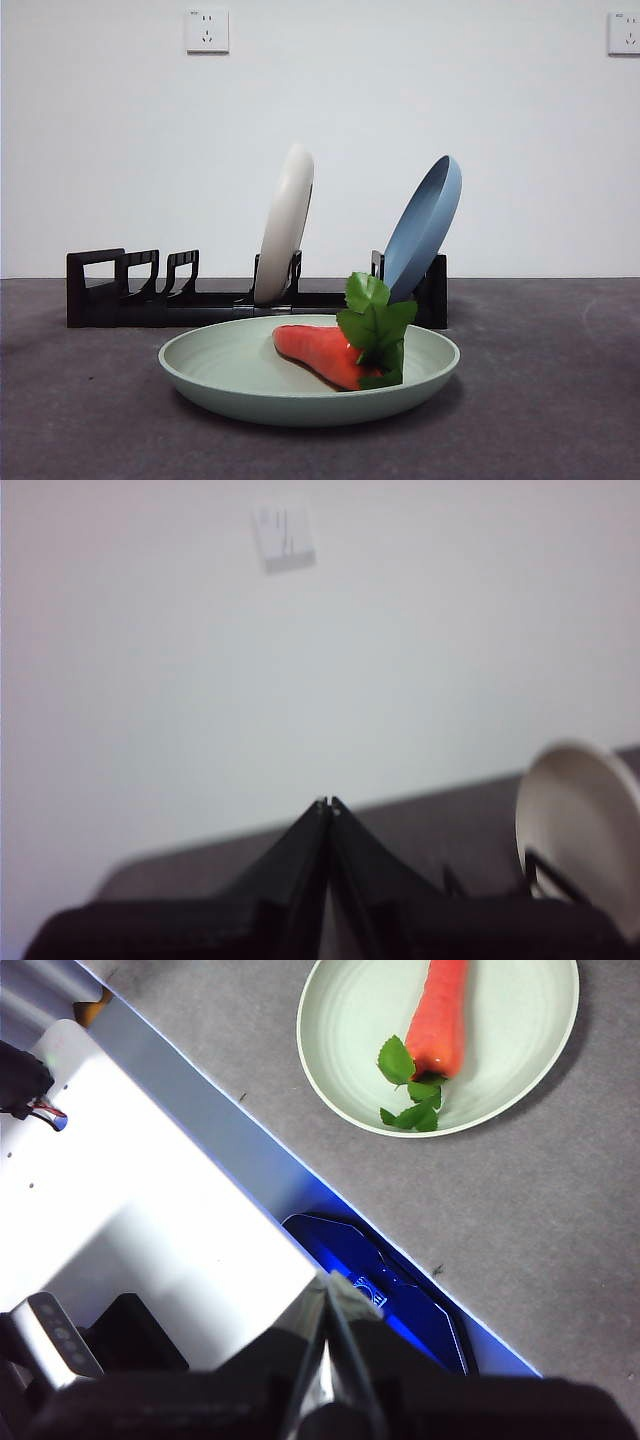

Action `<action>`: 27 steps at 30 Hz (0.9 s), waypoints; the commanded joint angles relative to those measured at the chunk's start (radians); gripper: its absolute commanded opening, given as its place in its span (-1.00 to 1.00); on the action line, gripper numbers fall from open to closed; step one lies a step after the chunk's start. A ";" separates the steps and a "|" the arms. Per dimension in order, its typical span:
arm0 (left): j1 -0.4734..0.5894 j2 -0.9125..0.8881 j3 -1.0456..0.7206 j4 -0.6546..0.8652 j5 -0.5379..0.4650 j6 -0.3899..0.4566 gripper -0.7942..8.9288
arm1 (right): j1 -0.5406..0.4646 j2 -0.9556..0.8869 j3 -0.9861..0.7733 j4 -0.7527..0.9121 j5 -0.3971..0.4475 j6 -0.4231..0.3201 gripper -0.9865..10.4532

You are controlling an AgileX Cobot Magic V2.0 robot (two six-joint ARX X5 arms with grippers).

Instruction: Take the green plate from the plate rack,put the plate on the table,take the carrot from the table,put the carrot in the plate

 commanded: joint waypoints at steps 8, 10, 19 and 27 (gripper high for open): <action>0.010 -0.095 -0.274 0.013 -0.003 -0.063 -0.84 | 0.002 -0.002 -0.001 0.005 0.002 0.002 -0.82; 0.010 -0.122 -0.315 0.014 -0.003 -0.067 -0.84 | 0.002 -0.002 -0.001 0.005 0.002 0.002 -0.82; 0.010 -0.218 -0.426 -0.023 -0.002 -0.123 -0.84 | 0.002 -0.002 -0.001 0.005 0.002 0.002 -0.82; 0.009 -0.258 -0.426 -0.146 0.002 -0.149 -0.84 | 0.002 -0.002 -0.001 0.005 0.002 0.002 -0.82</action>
